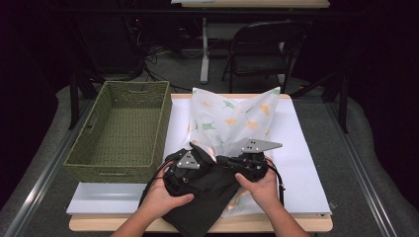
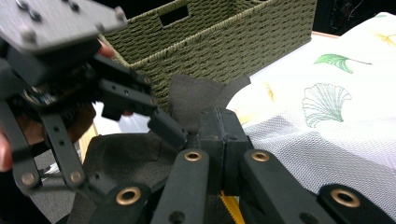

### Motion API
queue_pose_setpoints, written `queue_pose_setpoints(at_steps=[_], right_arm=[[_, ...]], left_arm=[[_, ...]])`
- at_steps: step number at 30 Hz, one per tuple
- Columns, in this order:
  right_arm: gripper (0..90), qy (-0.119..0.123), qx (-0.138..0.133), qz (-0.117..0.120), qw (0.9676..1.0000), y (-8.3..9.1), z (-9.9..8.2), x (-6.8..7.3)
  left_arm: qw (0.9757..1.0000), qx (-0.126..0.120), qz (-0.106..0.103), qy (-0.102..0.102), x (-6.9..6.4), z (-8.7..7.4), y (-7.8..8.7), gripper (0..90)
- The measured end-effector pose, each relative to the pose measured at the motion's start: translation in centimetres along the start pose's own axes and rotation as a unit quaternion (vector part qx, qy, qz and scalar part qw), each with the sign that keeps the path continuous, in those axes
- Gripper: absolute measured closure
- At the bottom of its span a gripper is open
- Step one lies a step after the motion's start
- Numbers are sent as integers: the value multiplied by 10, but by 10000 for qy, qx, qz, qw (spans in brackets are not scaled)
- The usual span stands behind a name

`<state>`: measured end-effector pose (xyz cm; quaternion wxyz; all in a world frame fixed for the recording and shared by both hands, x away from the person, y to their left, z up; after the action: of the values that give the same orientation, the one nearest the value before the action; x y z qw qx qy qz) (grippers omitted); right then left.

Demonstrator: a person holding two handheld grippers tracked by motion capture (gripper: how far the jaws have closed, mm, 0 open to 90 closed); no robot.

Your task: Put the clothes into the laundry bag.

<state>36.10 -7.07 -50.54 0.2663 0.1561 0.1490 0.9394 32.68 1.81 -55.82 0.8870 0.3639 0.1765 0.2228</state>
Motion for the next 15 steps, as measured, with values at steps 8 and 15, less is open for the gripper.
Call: queue_pose_setpoints(at_steps=[8, 15], right_arm=[[900, -16, 33, -12, 10000, -1, -2, -1], [900, 24, 52, -21, 10000, -2, -3, 0]], left_arm=[[9996, -15, -182, 233, -1, -11, -12, 278], [9997, 22, -122, 208, -4, -13, -13, 278]])
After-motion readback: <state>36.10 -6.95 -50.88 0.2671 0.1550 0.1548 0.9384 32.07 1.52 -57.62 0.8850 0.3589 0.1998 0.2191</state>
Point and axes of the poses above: each handheld gripper's, and its own axes: y roughly backward along the jaws, z roughly out of its top, x roughly to its left, the point moved 10 cm from there along -y, roughly forward along the jaws, and after that the axes turned 1 degree about y, right-handed, at the moved point
